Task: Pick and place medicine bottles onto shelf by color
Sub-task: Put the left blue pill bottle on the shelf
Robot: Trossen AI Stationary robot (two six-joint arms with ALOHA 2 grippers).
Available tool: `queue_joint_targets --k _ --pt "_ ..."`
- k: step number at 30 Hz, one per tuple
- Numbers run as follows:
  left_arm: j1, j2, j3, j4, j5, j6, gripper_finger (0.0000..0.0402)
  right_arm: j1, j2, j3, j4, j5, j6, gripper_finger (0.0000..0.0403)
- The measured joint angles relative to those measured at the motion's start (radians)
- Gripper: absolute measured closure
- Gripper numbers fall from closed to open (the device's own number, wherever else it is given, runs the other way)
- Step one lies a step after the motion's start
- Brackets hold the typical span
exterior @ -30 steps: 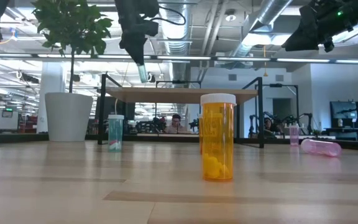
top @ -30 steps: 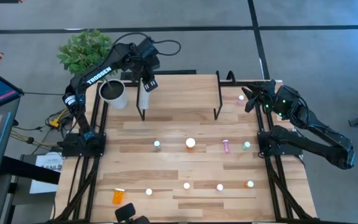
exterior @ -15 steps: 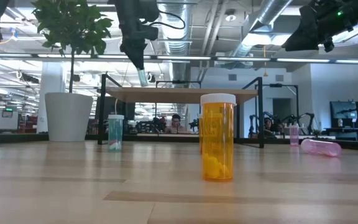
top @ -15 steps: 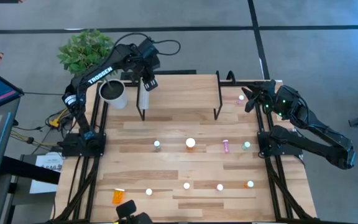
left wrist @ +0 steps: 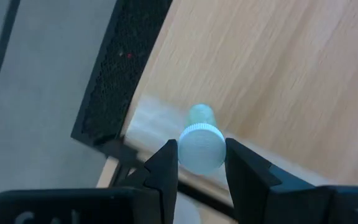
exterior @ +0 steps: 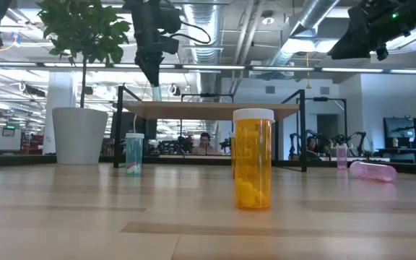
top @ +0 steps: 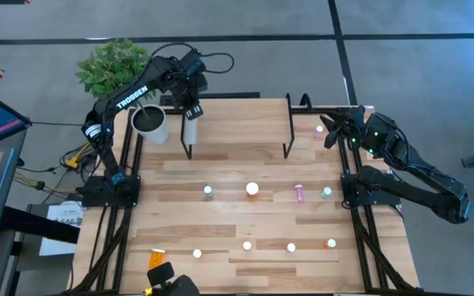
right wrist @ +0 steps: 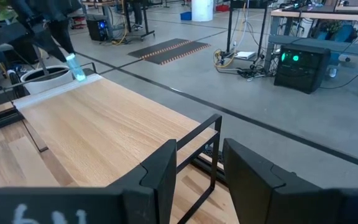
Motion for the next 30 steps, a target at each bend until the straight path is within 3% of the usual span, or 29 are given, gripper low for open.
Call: queue_joint_targets --k 7,15,30 --pt "0.000 -0.002 0.096 -0.118 0.001 -0.004 0.0291 0.000 0.000 0.000 -0.002 0.000 0.000 0.0248" --pt "-0.008 0.002 0.115 -0.147 0.045 -0.023 0.0280 0.000 0.000 0.000 -0.009 0.000 -0.001 0.0248" --pt "-0.029 0.161 0.120 -0.138 0.010 -0.022 0.0280 0.000 0.000 0.000 -0.020 0.000 -0.004 0.0248"
